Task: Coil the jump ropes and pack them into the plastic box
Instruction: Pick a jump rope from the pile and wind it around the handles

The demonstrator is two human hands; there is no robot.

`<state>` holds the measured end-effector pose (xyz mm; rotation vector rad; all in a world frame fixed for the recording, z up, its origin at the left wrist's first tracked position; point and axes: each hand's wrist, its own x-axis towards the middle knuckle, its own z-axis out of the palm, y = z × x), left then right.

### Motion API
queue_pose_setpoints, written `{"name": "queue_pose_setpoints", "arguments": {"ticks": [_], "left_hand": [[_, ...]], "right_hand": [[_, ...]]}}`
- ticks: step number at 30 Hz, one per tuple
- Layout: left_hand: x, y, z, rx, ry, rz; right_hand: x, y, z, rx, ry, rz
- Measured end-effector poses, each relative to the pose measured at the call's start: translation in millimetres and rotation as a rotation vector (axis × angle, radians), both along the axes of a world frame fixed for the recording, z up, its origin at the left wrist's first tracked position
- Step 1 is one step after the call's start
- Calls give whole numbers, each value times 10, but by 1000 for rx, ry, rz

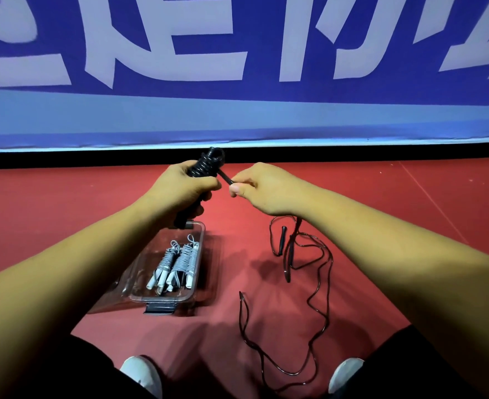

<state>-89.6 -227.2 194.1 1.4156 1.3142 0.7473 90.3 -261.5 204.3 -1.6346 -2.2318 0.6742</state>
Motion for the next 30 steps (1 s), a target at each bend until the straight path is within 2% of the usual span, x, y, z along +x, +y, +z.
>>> {"name": "queue_pose_setpoints", "arguments": {"ticks": [6, 9, 12, 14, 17, 21, 24, 27, 30], "left_hand": [[-11, 50, -135, 15, 186, -56], [-54, -4, -135, 17, 398, -221], [-12, -113, -118, 53, 587, -438], [20, -166, -79, 123, 645, -581], [-9, -171, 3, 279, 764, -738], [-64, -225, 72, 243, 470, -769], [-92, -250, 128, 249, 218, -649], [-96, -208, 157, 271, 114, -409], [-139, -102, 168, 259, 23, -210]], "right_hand": [[-93, -98, 63, 25, -233, 74], [-104, -218, 68, 69, -322, 195], [-115, -221, 89, 217, -387, 196], [-67, -179, 137, 304, -358, 175], [19, -126, 166, 240, -182, 99], [64, -56, 107, 55, 212, 82], [89, -14, 79, 20, 390, 32], [62, -3, 31, -7, 441, -8], [0, -32, -40, -146, 378, -11]]}}
